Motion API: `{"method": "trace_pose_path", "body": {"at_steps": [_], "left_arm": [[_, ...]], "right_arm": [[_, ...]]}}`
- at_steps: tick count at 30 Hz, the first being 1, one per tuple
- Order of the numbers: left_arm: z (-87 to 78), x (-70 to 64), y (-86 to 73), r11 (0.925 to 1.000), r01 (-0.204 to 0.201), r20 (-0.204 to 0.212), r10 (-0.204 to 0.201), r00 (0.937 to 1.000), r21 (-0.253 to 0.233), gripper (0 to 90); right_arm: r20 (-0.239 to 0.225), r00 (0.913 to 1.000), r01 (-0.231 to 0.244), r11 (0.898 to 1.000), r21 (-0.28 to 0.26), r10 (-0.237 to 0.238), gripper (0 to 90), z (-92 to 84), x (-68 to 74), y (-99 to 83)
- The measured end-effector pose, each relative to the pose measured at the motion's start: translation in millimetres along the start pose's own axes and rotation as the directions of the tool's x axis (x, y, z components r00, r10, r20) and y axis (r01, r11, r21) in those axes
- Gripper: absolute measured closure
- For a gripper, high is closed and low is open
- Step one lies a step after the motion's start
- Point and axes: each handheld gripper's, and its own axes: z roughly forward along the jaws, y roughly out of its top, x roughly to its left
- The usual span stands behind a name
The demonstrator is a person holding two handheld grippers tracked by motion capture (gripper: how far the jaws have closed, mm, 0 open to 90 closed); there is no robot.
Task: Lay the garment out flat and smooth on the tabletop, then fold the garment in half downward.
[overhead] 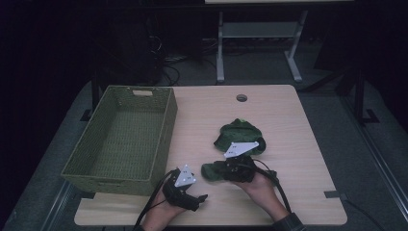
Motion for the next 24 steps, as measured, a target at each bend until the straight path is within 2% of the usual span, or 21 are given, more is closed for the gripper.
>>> {"method": "trace_pose_path", "body": {"at_steps": [4, 9, 10, 14, 19, 22, 24], "left_arm": [[2.8, 0.1, -2.3, 0.9999, 0.012, 0.002, -0.012, 0.9999, -0.001, 12.7], [2.6, 1.6, -2.5, 1.0000, 0.004, 0.008, -0.004, 1.0000, 0.002, 12.8], [2.6, 1.4, -2.5, 1.0000, 0.005, 0.008, -0.005, 1.0000, 0.001, 12.8], [2.6, 1.5, -2.5, 1.0000, 0.004, 0.009, -0.004, 0.9999, 0.001, 13.0], [2.6, 1.5, -2.5, 1.0000, 0.004, 0.011, -0.004, 0.9999, 0.001, 13.1], [2.5, 1.6, -2.5, 1.0000, 0.002, 0.011, -0.002, 0.9999, 0.002, 13.1], [2.5, 1.8, -2.4, 1.0000, 0.002, 0.011, -0.002, 0.9999, 0.002, 13.3]], "right_arm": [[-0.025, 0.9996, 0.012, 1.000, 0.026, -0.011, 74.9, 11.7, 8.3, 0.3], [-0.032, 0.9982, 0.051, 0.997, 0.055, -0.050, 74.9, 28.4, 15.9, -0.3], [-0.018, 0.9968, 0.079, 0.994, 0.078, -0.078, 74.1, 35.5, 17.0, -0.9], [0.015, 0.9958, 0.087, 0.989, 0.119, -0.090, 72.3, 45.0, 17.1, -5.0], [0.052, 0.9943, 0.086, 0.989, 0.121, -0.093, 70.6, 49.0, 15.8, -9.2], [0.086, 0.9900, 0.101, 0.988, 0.119, -0.112, 77.3, 53.1, 16.9, -14.1], [0.088, 0.9899, 0.101, 0.988, 0.119, -0.112, 82.7, 53.0, 17.8, -14.6]]}}
